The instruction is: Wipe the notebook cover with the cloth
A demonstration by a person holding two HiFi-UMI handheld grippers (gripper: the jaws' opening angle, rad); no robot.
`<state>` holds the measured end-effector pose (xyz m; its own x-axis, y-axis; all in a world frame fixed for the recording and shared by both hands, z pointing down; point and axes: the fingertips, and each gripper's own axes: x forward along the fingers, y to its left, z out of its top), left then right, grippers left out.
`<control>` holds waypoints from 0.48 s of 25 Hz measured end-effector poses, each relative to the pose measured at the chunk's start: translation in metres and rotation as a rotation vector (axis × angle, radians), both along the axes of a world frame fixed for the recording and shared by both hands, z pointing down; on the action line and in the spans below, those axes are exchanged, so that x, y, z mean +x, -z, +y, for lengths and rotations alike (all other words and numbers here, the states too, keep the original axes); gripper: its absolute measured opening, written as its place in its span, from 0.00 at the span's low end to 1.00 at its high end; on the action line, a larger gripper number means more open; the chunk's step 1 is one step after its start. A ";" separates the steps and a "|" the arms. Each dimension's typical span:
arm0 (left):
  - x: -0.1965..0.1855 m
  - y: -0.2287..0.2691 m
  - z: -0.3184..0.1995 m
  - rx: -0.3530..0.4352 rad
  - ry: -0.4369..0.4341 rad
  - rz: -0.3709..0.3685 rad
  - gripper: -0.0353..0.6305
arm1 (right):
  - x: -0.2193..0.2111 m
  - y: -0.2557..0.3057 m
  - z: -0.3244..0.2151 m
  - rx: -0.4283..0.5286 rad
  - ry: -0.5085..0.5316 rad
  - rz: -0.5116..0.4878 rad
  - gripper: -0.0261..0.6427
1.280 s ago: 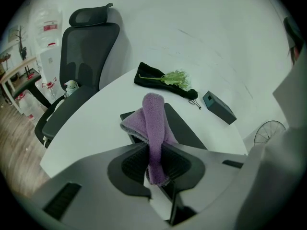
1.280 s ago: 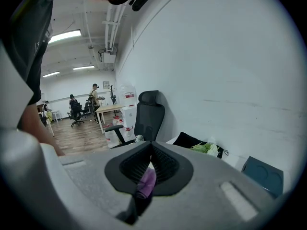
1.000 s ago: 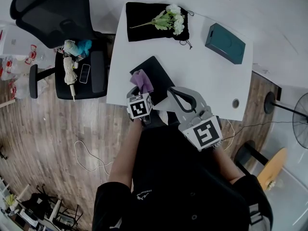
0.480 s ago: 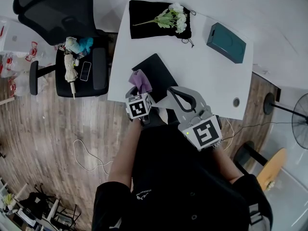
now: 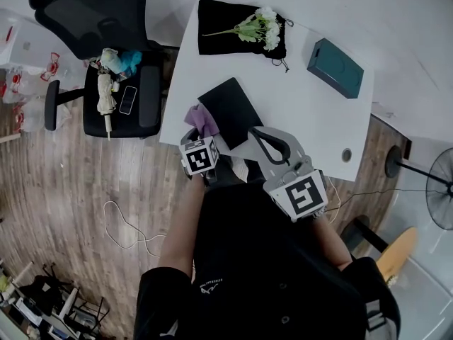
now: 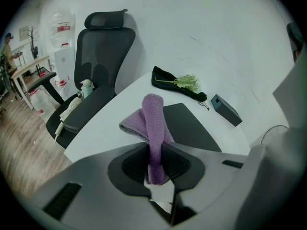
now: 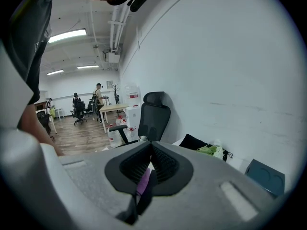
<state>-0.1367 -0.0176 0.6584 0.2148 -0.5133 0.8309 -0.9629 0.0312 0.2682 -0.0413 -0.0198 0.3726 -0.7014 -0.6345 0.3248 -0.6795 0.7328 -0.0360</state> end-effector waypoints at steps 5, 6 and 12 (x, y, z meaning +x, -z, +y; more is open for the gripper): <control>-0.010 0.007 0.007 0.001 0.048 -0.012 0.15 | 0.005 0.000 -0.006 -0.001 0.028 -0.013 0.05; -0.010 0.009 0.008 0.002 0.057 -0.015 0.15 | 0.008 0.000 -0.007 -0.001 0.037 -0.015 0.05; 0.004 0.029 0.013 0.026 0.105 -0.014 0.15 | 0.027 0.002 -0.007 -0.008 0.086 -0.030 0.05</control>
